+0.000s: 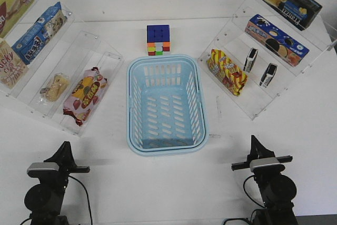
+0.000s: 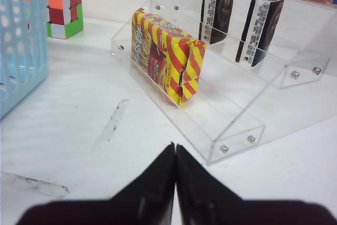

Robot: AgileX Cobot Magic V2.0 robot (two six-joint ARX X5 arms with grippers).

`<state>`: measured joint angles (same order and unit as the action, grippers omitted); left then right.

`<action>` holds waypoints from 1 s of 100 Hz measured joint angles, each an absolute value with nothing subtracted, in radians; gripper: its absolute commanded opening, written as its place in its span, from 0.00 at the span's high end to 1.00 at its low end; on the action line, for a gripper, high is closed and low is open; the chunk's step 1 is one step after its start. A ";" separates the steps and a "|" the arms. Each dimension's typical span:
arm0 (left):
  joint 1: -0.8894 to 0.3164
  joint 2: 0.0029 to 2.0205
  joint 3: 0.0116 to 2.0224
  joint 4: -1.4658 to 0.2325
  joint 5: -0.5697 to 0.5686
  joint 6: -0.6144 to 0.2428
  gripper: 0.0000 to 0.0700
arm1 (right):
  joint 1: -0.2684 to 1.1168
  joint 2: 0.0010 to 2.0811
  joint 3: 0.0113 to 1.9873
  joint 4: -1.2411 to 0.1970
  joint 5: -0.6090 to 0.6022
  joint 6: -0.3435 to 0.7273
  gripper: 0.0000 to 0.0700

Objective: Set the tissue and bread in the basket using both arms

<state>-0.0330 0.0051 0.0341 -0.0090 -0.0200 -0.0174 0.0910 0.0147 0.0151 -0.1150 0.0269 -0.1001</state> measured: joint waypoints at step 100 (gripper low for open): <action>-0.033 0.005 0.034 -0.009 -0.020 -0.017 1.00 | 0.091 0.015 0.016 -0.063 0.027 0.139 1.00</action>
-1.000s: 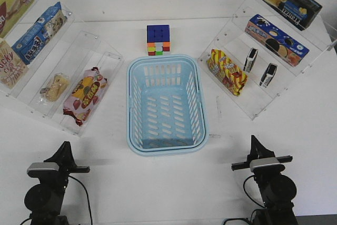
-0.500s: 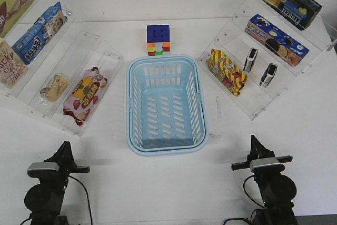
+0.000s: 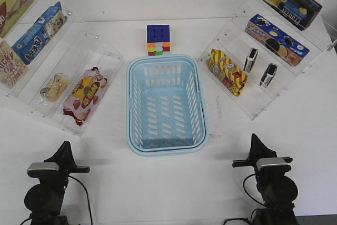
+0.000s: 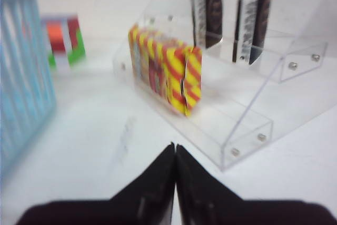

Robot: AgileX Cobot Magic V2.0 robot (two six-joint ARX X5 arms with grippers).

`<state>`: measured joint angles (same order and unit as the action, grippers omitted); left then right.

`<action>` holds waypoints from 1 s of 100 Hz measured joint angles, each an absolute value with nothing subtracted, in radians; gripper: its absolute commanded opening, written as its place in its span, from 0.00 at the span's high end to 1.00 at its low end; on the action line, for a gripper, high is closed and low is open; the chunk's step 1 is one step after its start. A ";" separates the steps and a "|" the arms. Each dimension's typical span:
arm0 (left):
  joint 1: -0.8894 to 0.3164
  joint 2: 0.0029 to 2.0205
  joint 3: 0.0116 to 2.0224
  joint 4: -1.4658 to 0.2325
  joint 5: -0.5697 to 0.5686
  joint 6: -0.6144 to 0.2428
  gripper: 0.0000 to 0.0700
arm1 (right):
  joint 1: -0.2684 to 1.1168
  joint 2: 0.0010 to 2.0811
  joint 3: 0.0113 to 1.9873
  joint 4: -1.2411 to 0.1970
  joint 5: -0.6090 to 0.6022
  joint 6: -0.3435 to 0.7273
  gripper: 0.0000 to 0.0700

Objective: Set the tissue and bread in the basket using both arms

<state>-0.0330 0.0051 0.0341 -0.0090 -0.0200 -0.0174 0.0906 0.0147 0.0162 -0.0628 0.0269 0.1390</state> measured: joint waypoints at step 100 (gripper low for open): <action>-0.033 0.005 0.034 -0.009 -0.020 -0.017 1.00 | -0.019 1.282 1.124 -0.358 0.206 0.148 0.32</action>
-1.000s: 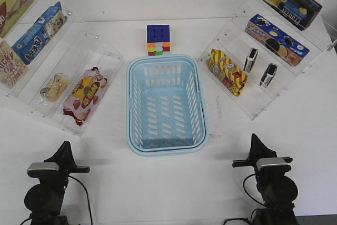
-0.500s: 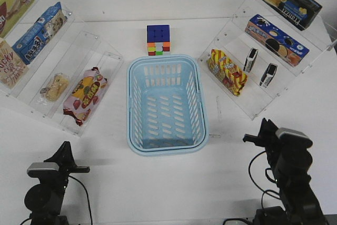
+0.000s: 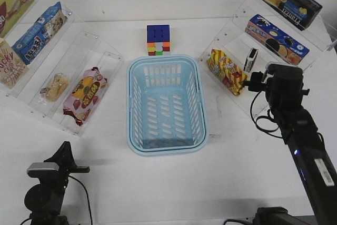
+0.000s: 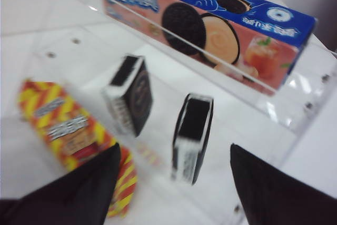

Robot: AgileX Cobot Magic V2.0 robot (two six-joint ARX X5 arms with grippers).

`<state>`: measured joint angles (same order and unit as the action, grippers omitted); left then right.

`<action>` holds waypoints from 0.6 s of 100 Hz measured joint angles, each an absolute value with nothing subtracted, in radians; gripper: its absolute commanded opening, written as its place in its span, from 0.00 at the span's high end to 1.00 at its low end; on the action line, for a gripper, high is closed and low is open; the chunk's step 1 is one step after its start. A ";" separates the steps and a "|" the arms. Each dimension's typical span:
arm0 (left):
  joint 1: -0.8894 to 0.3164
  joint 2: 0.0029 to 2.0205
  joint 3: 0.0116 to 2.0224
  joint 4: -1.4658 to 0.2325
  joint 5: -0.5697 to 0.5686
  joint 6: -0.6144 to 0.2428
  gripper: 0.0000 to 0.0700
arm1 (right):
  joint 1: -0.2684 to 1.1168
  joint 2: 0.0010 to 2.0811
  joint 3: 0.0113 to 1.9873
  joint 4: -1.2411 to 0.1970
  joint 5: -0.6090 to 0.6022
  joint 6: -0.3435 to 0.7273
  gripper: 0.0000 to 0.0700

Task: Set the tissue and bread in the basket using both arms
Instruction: 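Reach the right gripper to the shelf and grasp a black cookie pack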

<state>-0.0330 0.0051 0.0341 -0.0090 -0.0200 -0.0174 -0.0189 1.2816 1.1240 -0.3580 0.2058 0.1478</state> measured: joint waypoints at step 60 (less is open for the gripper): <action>-0.033 0.005 0.034 -0.009 -0.020 -0.017 1.00 | -0.080 1.415 1.169 -0.263 0.064 0.105 1.00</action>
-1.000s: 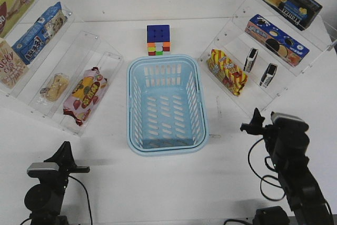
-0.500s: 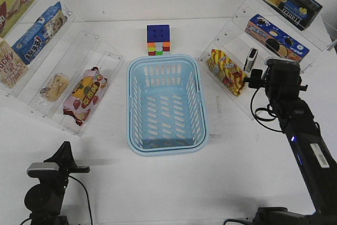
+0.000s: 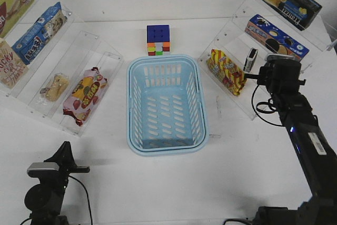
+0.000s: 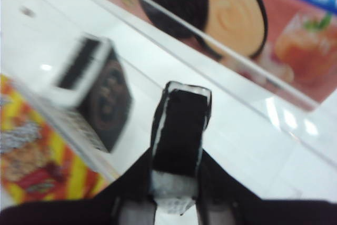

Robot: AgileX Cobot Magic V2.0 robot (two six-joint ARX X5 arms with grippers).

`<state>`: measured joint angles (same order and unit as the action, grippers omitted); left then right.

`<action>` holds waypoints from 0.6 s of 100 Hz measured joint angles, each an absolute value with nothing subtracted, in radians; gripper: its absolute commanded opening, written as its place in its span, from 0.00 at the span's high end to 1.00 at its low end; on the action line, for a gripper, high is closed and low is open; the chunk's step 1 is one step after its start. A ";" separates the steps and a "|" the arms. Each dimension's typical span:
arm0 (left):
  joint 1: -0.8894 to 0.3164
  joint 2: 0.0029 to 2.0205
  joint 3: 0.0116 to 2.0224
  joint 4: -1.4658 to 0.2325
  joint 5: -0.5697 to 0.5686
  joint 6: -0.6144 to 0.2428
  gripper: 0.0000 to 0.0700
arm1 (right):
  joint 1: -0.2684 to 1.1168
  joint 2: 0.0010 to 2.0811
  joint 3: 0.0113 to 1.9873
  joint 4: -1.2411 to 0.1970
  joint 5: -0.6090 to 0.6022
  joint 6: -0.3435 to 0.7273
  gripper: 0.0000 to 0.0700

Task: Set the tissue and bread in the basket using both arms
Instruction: 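Reach the right gripper to the shelf and grasp a black cookie pack, then carry the black pack over the basket and release it inside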

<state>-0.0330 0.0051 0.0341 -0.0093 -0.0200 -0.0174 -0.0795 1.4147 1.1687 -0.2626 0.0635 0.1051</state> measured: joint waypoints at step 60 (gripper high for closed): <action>-0.033 0.005 0.034 -0.009 -0.020 -0.018 1.00 | 0.432 1.295 1.179 -0.313 -0.392 0.055 0.46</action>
<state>-0.0330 0.0051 0.0341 -0.0086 -0.0200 -0.0177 0.4324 1.2949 1.1790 -0.3130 -0.3916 0.0551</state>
